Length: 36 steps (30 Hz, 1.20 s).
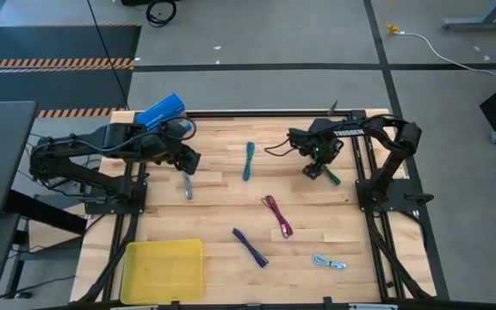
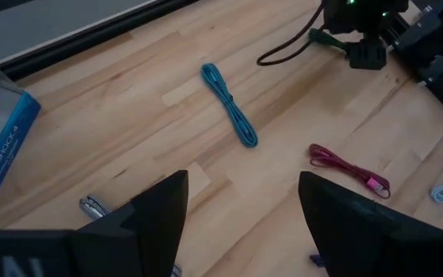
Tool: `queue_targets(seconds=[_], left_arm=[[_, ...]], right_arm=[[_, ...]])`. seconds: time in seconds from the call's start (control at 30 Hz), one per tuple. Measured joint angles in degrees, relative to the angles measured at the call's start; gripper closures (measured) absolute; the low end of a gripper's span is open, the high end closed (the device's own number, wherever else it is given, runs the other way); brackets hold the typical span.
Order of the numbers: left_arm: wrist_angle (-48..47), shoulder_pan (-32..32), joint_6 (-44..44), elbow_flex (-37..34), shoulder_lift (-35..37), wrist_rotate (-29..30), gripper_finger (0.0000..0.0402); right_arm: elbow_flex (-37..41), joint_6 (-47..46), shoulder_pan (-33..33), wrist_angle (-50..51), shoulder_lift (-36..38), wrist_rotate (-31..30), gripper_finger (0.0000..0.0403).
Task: Pick and place USB-C Cables
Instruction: Put the green charger cable into the yellow bin
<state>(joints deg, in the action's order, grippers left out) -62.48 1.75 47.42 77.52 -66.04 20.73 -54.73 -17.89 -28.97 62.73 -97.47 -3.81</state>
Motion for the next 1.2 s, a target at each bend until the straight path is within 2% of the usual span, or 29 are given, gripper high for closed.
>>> queue_targets(seconds=[0.17, 0.3, 0.4, 0.6, 0.73, 0.9, 1.07, 1.2], left_arm=[[0.0, -0.02, -0.04, 0.0, 0.0, 0.0, 0.0147], [0.0, 0.01, -0.07, 0.0, 0.0, 0.01, 0.0147], [0.0, -0.02, -0.04, 0.0, 0.0, -0.02, 0.0147], [0.0, -0.01, -0.11, 0.0, 0.0, -0.02, 0.0147], [-0.01, 0.01, -0.16, 0.0, 0.0, -1.47, 0.0147], [-0.07, -0.02, -0.74, 0.0, 0.0, -3.03, 0.0147], [3.11, 0.07, -2.12, 0.0, 0.02, -2.98, 0.0147], [11.83, 0.05, -2.37, 0.0, 1.81, -2.84, 0.0147]], right_arm=[[1.75, 0.04, 0.07, -3.31, 0.02, 1.01, 0.0124], [2.56, 0.04, 0.05, -5.21, 0.02, 1.84, 0.0166], [3.05, -0.07, 0.05, -6.35, 0.13, 3.37, 0.0223], [3.14, 2.1, 0.07, -7.31, 0.15, 7.9, 0.0372], [1.7, 2.85, 1.47, -6.85, 0.0, 11.92, 0.0372], [-4.64, 2.52, 4.92, -6.78, 1.62, 16.49, 0.0378], [-15.3, 0.41, 9.6, -16.11, 6.15, 22.59, 0.0379], [-24.64, -1.64, 12.66, -23.97, 10.26, 21.03, 0.0379]])
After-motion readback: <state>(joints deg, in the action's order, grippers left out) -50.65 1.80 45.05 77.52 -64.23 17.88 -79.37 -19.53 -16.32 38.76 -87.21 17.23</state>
